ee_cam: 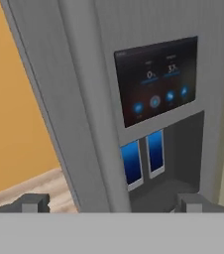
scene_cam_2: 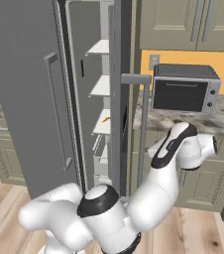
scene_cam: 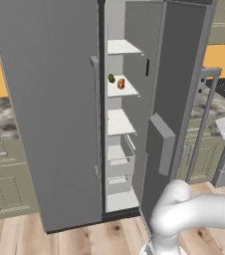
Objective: Store the hot dog in the freezer for long-term storage. Close the freezer door after placing the cooked food.
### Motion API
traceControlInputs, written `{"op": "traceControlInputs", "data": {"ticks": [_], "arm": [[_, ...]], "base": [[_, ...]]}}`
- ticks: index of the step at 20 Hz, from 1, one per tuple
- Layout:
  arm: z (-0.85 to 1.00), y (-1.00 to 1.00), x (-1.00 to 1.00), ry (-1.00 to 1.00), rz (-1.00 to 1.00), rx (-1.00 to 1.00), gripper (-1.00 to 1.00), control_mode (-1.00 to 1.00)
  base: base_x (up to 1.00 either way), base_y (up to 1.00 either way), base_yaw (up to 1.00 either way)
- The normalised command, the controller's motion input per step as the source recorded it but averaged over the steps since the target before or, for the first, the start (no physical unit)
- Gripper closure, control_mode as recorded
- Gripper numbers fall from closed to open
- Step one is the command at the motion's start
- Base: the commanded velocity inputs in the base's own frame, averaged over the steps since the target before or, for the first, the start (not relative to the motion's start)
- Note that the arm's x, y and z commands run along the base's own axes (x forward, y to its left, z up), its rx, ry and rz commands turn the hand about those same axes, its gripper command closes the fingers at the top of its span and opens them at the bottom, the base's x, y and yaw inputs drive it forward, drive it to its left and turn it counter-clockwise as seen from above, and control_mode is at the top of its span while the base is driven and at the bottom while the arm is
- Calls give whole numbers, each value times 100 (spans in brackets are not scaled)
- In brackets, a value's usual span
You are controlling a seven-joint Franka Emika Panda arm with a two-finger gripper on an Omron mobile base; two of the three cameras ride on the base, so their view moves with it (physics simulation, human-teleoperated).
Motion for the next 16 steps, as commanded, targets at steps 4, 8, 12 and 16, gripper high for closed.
{"op": "traceControlInputs", "data": {"ticks": [4, 8, 12, 16], "arm": [[-19, 21, 27, -3, 0, 0, -100, -100], [-13, 2, 10, 0, 2, 0, -100, -100], [-6, 21, 0, 0, 12, 0, -100, -100], [-1, 33, -16, 0, 20, 0, -100, -100]], "base": [[0, 0, 0], [0, 0, 0], [0, 0, 0], [0, 0, 0]]}}
